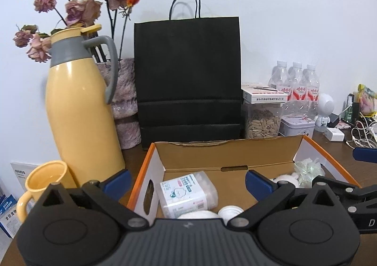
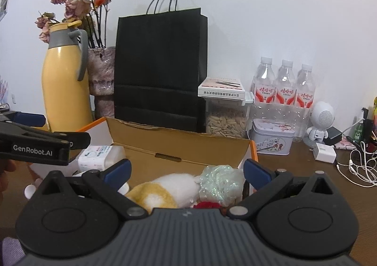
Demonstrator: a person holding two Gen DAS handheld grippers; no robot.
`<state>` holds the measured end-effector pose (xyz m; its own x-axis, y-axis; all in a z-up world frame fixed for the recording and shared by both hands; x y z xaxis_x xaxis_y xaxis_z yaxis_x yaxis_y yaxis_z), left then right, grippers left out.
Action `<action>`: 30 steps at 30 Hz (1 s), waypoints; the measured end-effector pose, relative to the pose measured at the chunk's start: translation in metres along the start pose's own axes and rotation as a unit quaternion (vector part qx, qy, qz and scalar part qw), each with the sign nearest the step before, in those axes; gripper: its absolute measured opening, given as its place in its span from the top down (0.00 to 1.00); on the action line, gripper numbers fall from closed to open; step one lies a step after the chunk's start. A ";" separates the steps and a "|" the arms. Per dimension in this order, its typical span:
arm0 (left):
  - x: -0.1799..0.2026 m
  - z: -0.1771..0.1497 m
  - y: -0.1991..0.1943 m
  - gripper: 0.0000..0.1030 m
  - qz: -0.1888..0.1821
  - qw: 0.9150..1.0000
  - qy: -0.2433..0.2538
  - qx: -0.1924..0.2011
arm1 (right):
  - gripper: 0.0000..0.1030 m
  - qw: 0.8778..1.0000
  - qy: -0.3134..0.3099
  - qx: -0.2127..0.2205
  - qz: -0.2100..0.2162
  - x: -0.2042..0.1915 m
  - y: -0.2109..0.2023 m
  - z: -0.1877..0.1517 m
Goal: Organize objects
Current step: 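Move both grippers back over the table toward the purple cloth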
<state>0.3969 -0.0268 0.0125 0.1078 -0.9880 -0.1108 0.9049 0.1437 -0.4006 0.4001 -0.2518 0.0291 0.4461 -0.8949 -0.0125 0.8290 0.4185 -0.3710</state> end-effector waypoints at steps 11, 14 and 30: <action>-0.017 -0.021 -0.046 0.00 -0.002 1.000 0.001 0.003 | 0.00 1.000 -0.007 0.007 0.002 -0.021 -0.042 -0.014; -0.021 -0.029 -0.058 0.00 0.000 1.000 0.005 0.002 | 0.00 1.000 -0.007 0.002 0.005 -0.029 -0.052 -0.021; -0.049 -0.083 -0.104 0.00 0.006 1.000 0.024 -0.019 | 0.00 0.999 0.005 -0.021 0.033 -0.068 -0.095 -0.059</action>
<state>0.2636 0.0119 -0.0162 0.0978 -0.9823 -0.1595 0.8873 0.1587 -0.4331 0.2708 -0.2404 0.0101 0.4958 -0.8672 -0.0467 0.7830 0.4697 -0.4079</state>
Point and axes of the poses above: each gripper's, at about its wrist camera, not at the fingertips, and y roughly the way its jaws point, x to its right, z to its top, the point moved 5 cm from there along y, roughly the way its jaws point, and after that the axes turned 6 degrees about z, right-handed, at the moved point
